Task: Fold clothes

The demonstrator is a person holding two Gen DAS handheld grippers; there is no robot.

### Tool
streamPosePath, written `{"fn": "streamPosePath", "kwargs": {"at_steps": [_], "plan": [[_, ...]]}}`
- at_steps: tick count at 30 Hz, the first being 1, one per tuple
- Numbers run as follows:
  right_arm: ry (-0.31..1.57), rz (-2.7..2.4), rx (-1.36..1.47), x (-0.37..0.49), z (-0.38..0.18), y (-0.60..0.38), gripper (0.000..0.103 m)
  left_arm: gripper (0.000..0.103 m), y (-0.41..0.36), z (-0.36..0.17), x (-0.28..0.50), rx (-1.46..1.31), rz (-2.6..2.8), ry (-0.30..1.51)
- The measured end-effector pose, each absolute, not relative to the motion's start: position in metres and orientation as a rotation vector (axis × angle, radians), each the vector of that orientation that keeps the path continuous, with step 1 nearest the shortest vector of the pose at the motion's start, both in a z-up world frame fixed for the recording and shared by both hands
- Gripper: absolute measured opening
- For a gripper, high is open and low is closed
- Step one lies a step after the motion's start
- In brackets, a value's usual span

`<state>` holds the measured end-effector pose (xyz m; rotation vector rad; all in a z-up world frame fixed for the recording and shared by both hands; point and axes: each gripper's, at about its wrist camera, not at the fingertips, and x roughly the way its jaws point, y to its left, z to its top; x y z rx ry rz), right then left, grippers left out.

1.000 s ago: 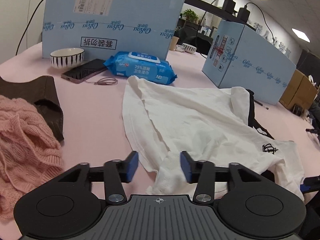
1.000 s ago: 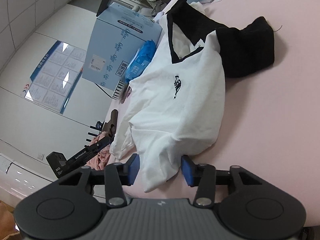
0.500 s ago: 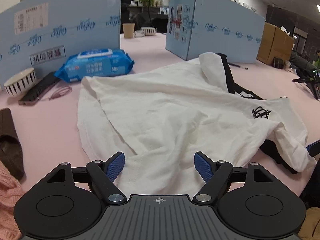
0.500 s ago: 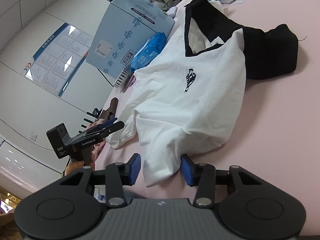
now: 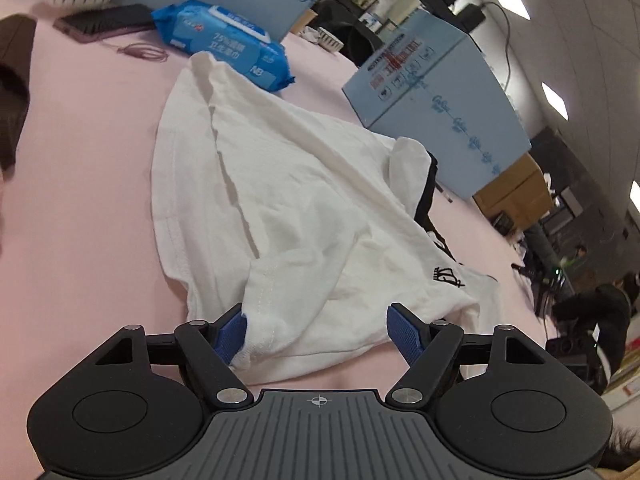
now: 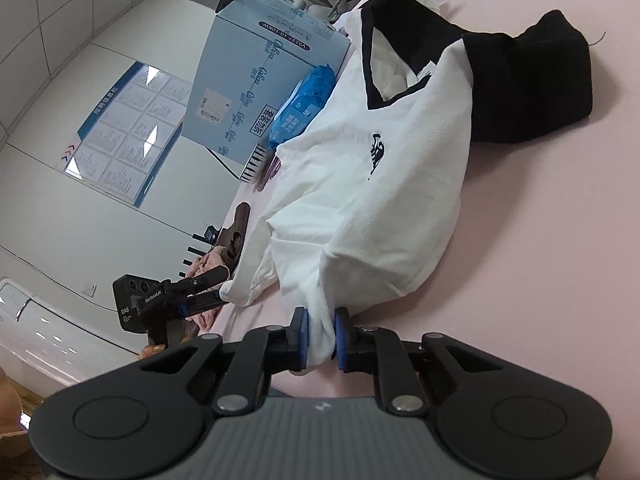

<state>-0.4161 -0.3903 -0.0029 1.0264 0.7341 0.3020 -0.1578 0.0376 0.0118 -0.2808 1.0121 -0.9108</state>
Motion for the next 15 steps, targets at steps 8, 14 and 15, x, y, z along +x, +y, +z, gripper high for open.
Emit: {"fn": "streamPosePath", "kwargs": {"at_steps": [8, 14, 15], "plan": [[0.672, 0.301, 1.040, -0.419, 0.002, -0.393, 0.010, 0.007, 0.031, 0.016, -0.165, -0.255, -0.826, 0.968], [0.617, 0.304, 1.076, -0.418, 0.003, -0.403, 0.009, 0.007, 0.051, 0.030, -0.172, -0.382, -0.843, 0.880], [0.610, 0.315, 1.091, -0.417, 0.003, -0.403, 0.009, 0.007, 0.053, 0.028, -0.172, -0.395, -0.836, 0.889]]}}
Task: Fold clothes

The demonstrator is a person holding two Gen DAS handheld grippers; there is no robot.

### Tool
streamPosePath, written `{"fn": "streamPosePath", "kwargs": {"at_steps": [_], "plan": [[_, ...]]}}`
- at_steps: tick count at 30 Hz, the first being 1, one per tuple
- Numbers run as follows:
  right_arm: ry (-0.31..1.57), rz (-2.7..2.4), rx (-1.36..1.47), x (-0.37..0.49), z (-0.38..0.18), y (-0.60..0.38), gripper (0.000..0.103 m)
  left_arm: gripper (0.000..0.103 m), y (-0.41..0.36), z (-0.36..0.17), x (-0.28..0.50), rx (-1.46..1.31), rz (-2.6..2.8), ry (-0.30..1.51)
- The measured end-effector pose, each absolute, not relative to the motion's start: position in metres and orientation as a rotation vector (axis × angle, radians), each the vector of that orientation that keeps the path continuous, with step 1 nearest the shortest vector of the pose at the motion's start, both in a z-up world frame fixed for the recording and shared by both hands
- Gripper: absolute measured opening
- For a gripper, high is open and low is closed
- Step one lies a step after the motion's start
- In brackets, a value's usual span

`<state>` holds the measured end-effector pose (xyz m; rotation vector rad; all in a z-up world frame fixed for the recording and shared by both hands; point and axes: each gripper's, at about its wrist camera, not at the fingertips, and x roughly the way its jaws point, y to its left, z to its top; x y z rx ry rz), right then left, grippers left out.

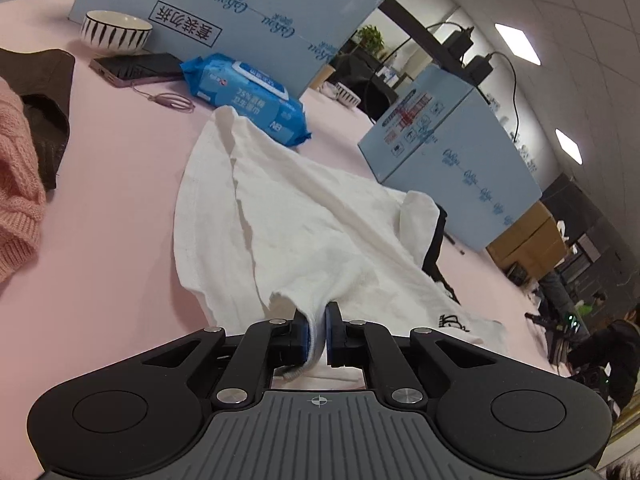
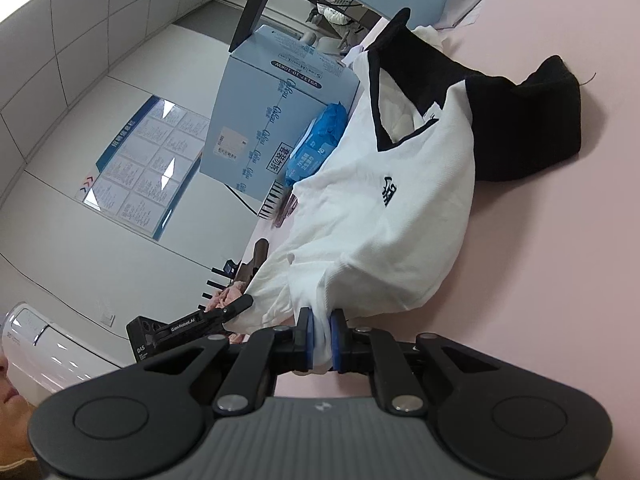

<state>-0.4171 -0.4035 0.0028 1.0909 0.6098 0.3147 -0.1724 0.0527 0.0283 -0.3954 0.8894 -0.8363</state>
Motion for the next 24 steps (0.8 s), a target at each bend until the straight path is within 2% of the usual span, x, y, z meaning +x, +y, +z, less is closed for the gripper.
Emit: {"fn": "streamPosePath", "kwargs": {"at_steps": [3, 7, 15, 17, 21, 23, 24], "plan": [[0.594, 0.326, 1.097, -0.415, 0.006, -0.404, 0.009, 0.005, 0.062, 0.026, -0.175, -0.454, -0.799, 0.886], [0.558, 0.342, 1.111, -0.421, 0.015, -0.408, 0.009, 0.004, 0.081, 0.041, -0.191, -0.491, -0.743, 0.794], [0.721, 0.343, 1.054, -0.417, 0.009, -0.400, 0.009, 0.004, 0.112, 0.018, -0.204, -0.514, -0.583, 0.864], [0.745, 0.344, 1.044, -0.418, 0.008, -0.398, 0.009, 0.009, 0.108, 0.023, -0.197, -0.534, -0.624, 0.822], [0.734, 0.328, 1.025, -0.433, 0.015, -0.399, 0.009, 0.019, 0.082, 0.047, -0.189, -0.358, -0.632, 0.731], [0.746, 0.319, 1.012, -0.440, 0.016, -0.399, 0.009, 0.035, 0.069, 0.052, -0.179, -0.305, -0.658, 0.735], [0.763, 0.310, 0.994, -0.443, 0.016, -0.398, 0.009, 0.047, 0.063, 0.051, -0.174, -0.293, -0.661, 0.745]]}}
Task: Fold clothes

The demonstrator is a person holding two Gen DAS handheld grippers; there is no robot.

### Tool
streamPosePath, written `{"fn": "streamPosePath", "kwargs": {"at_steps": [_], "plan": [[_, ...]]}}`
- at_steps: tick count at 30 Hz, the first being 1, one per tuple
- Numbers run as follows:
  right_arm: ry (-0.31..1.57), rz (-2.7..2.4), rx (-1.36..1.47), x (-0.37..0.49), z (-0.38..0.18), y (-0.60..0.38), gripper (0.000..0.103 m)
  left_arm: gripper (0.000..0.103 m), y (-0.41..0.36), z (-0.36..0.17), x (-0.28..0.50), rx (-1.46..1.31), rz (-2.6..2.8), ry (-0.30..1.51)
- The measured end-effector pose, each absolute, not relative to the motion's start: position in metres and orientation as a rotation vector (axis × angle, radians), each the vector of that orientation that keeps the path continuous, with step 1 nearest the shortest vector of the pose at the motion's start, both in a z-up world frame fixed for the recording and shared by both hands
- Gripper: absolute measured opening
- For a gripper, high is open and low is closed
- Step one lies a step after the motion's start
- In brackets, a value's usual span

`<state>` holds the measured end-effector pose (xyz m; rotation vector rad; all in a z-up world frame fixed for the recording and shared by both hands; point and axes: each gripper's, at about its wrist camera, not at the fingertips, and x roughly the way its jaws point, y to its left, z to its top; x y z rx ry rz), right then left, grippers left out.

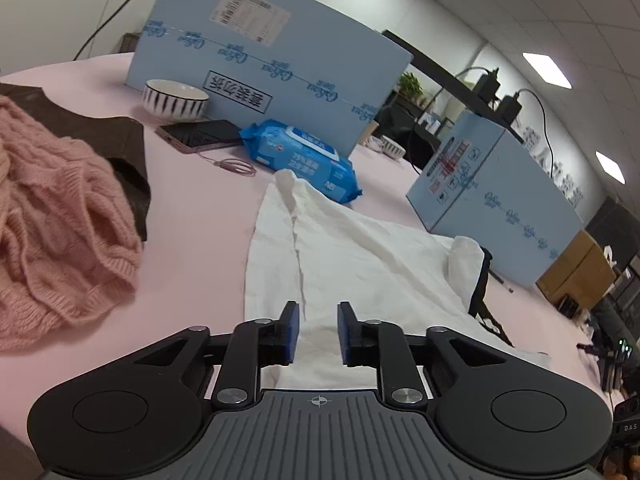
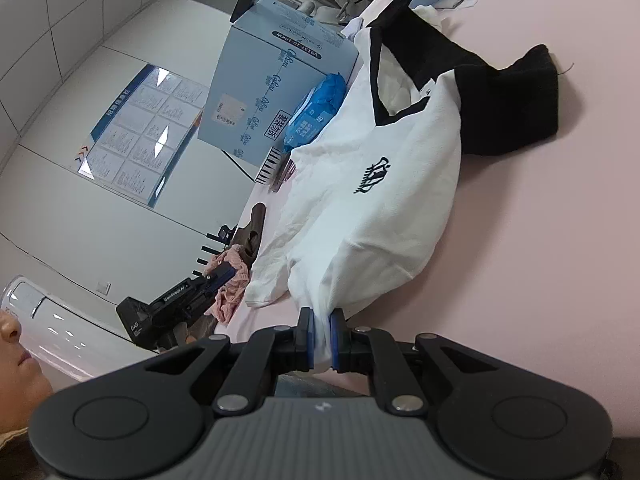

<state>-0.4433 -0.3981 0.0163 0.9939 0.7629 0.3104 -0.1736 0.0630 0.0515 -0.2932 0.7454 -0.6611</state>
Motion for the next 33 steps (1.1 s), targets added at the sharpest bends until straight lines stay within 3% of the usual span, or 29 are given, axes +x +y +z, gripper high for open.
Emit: {"fn": "streamPosePath", "kwargs": {"at_steps": [1, 5, 6, 7, 9, 12, 15, 23, 26, 27, 28, 33], "plan": [[0.795, 0.294, 0.974, -0.445, 0.014, -0.397, 0.010, 0.053, 0.057, 0.050, -0.168, -0.282, -0.663, 0.757], [0.876, 0.254, 0.955, -0.450, 0.010, -0.401, 0.025, 0.053, 0.033, 0.051, -0.157, -0.233, -0.702, 0.744], [0.874, 0.227, 0.927, -0.453, 0.018, -0.404, 0.032, 0.053, 0.029, 0.052, -0.157, -0.229, -0.721, 0.738], [0.852, 0.200, 0.895, -0.455, 0.028, -0.407, 0.045, 0.054, 0.022, 0.053, -0.156, -0.213, -0.749, 0.735], [0.795, 0.154, 0.852, -0.461, 0.046, -0.416, 0.056, 0.054, 0.002, 0.047, -0.146, -0.156, -0.753, 0.763], [0.675, 0.088, 0.861, -0.463, 0.067, -0.437, 0.058, 0.052, -0.016, 0.025, -0.133, -0.002, -0.691, 0.866], [0.527, 0.000, 0.916, -0.453, 0.075, -0.469, 0.067, 0.050, -0.004, 0.019, -0.141, 0.072, -0.667, 0.830], [0.527, 0.026, 1.012, -0.359, 0.040, -0.527, 0.067, 0.051, 0.018, 0.051, -0.147, 0.154, -0.547, 0.787], [0.472, 0.084, 1.136, -0.324, 0.027, -0.549, 0.067, 0.060, 0.005, 0.085, -0.149, 0.181, -0.562, 0.645], [0.462, 0.092, 1.160, -0.316, 0.025, -0.554, 0.067, 0.073, -0.001, 0.094, -0.148, 0.180, -0.576, 0.615], [0.452, 0.101, 1.184, -0.308, 0.023, -0.557, 0.067, 0.080, -0.015, 0.102, -0.144, 0.159, -0.624, 0.602], [0.434, 0.129, 1.333, -0.255, 0.000, -0.584, 0.067, 0.080, -0.097, 0.110, -0.116, 0.103, -0.807, 0.617]]}}
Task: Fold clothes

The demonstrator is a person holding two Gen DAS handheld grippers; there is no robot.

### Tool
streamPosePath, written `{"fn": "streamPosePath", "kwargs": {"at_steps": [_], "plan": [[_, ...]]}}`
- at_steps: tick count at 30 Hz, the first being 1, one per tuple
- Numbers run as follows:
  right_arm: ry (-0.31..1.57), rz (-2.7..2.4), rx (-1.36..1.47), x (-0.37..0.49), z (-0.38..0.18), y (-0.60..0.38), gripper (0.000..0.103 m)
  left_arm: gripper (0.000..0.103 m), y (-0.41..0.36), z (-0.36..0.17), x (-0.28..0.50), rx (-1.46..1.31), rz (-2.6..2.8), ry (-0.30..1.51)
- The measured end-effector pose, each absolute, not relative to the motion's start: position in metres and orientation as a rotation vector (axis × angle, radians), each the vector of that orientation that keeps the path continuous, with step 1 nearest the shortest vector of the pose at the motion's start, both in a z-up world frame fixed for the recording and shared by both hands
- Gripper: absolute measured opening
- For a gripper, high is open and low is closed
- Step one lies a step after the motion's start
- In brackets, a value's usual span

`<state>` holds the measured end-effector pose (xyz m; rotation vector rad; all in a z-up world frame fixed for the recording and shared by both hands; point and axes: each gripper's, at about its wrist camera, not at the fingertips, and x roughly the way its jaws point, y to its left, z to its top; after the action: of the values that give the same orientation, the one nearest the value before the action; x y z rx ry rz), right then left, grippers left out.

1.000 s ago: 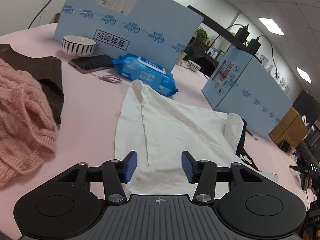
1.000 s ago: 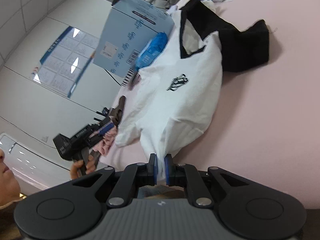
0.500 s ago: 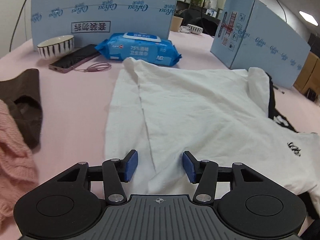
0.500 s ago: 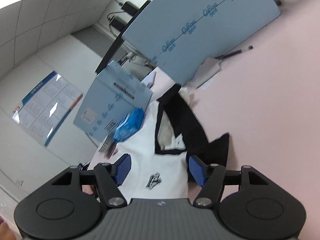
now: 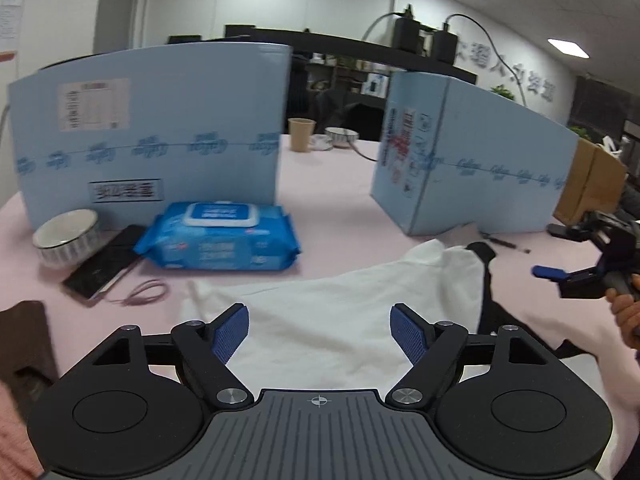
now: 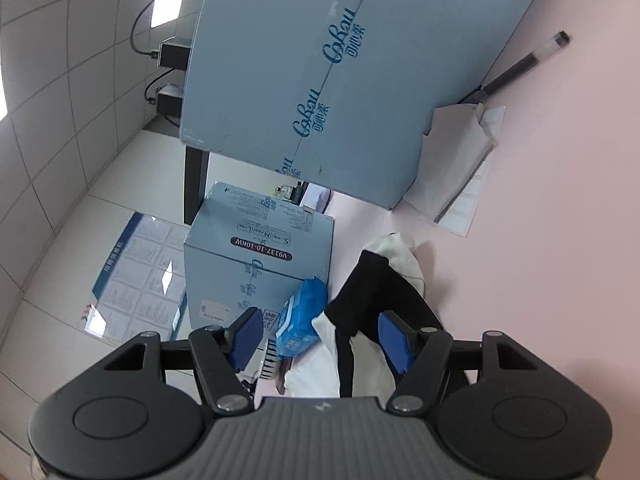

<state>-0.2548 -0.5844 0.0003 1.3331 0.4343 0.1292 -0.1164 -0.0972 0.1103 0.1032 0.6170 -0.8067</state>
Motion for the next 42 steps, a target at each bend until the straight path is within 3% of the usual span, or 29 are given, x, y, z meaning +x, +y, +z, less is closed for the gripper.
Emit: {"fn": "streamPosePath", "kwargs": {"at_steps": [8, 9, 11, 12, 13, 19, 28, 32, 34, 36, 40, 42], "plan": [[0.585, 0.192, 1.406, -0.184, -0.029, -0.587, 0.064, 0.080, -0.171, 0.057, -0.063, 0.128, -0.769, 0.787], [0.594, 0.199, 1.388, -0.176, -0.029, -0.585, 0.059, 0.080, -0.174, 0.058, -0.060, 0.128, -0.772, 0.783], [0.612, 0.212, 1.352, -0.162, -0.030, -0.580, 0.039, 0.080, -0.181, 0.060, -0.052, 0.122, -0.785, 0.783], [0.612, 0.208, 1.319, -0.158, -0.028, -0.578, 0.020, 0.080, -0.187, 0.062, -0.047, 0.117, -0.790, 0.786], [0.603, 0.211, 1.281, -0.159, -0.024, -0.574, 0.010, 0.080, -0.191, 0.062, -0.044, 0.113, -0.793, 0.787], [0.591, 0.246, 1.049, -0.185, 0.003, -0.542, 0.005, 0.082, -0.247, 0.056, -0.014, 0.130, -0.866, 0.831], [0.822, 0.388, 0.954, -0.245, 0.003, -0.473, 0.005, 0.082, -0.312, 0.027, 0.008, 0.144, -0.916, 0.928], [0.947, 0.375, 0.932, -0.263, 0.005, -0.473, 0.020, 0.082, -0.327, 0.021, 0.003, 0.228, -0.875, 0.885], [0.943, 0.327, 0.907, -0.271, 0.018, -0.480, 0.046, 0.082, -0.331, 0.018, 0.003, 0.248, -0.891, 0.906], [0.856, 0.269, 0.869, -0.280, 0.043, -0.498, 0.062, 0.085, -0.333, 0.017, 0.002, 0.274, -0.900, 0.906], [0.701, 0.124, 0.893, -0.270, 0.070, -0.545, 0.080, 0.090, -0.341, 0.017, -0.002, 0.325, -0.908, 0.918], [0.677, 0.065, 0.976, -0.244, 0.064, -0.571, 0.080, 0.090, -0.341, 0.018, -0.005, 0.324, -0.922, 0.926]]}}
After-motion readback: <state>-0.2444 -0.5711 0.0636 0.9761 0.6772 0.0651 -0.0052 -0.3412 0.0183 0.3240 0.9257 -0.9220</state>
